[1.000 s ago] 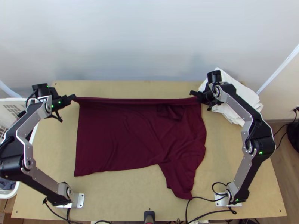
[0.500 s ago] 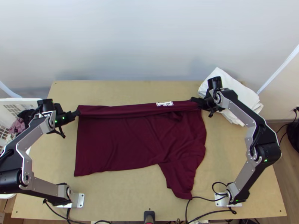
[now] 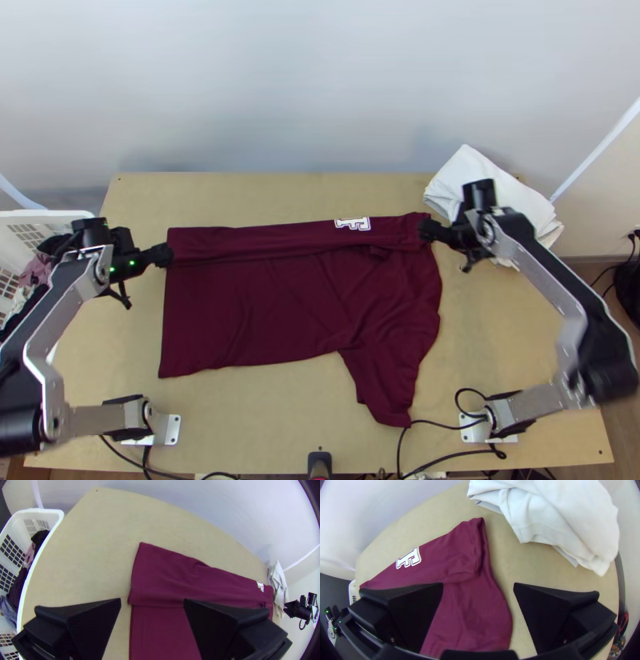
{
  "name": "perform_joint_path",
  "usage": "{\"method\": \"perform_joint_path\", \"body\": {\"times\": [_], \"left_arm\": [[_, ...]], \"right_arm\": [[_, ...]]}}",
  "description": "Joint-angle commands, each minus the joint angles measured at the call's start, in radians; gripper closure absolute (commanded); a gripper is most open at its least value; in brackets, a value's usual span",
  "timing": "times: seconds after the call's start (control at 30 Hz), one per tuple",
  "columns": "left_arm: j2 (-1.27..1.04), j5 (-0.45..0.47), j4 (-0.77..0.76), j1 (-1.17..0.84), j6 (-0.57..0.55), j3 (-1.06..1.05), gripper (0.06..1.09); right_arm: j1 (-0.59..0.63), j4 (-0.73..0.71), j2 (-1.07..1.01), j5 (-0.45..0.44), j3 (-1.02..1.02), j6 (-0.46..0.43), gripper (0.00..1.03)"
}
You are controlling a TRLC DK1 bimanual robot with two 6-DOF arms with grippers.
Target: Fold the t-shirt
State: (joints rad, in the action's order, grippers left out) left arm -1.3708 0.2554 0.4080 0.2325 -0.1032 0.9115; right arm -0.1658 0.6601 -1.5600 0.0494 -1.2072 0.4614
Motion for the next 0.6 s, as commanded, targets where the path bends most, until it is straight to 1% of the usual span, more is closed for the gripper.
{"method": "perform_joint_path", "body": {"times": [0.0,0.03,0.1,0.13,0.17,0.2,0.27,0.3,0.33,0.4,0.43,0.57], "left_arm": [[0.085,0.039,0.063,0.021,0.023,-0.011,0.12],[0.104,0.056,0.095,0.027,0.031,-0.006,0.12],[0.148,0.068,0.138,0.028,0.040,-0.005,0.12],[0.173,0.073,0.158,0.027,0.046,-0.005,0.12],[0.197,0.077,0.173,0.025,0.049,-0.006,0.12],[0.220,0.081,0.183,0.024,0.053,-0.011,0.12],[0.253,0.091,0.198,0.019,0.053,-0.019,0.12],[0.263,0.091,0.203,0.016,0.053,-0.022,0.12],[0.271,0.091,0.204,0.014,0.053,-0.026,0.12],[0.280,0.091,0.206,0.008,0.053,-0.031,0.12],[0.283,0.093,0.207,0.005,0.051,-0.034,0.12],[0.300,0.093,0.213,-0.016,0.040,-0.039,0.12]], "right_arm": [[-0.029,0.088,0.133,-0.008,0.083,0.042,0.04],[-0.029,0.127,0.163,-0.003,0.112,0.059,0.04],[-0.040,0.213,0.216,0.004,0.152,0.122,0.04],[-0.041,0.253,0.244,0.024,0.176,0.128,0.04],[-0.046,0.305,0.272,0.055,0.205,0.138,0.04],[-0.049,0.343,0.295,0.087,0.230,0.171,0.04],[-0.058,0.395,0.342,0.155,0.288,0.178,0.04],[-0.070,0.409,0.365,0.176,0.317,0.177,0.04],[-0.083,0.412,0.383,0.178,0.347,0.177,0.06],[-0.100,0.412,0.410,0.178,0.396,0.175,0.17],[-0.112,0.406,0.411,0.178,0.417,0.174,0.19],[-0.153,0.342,0.388,0.179,0.485,0.178,0.20]]}}
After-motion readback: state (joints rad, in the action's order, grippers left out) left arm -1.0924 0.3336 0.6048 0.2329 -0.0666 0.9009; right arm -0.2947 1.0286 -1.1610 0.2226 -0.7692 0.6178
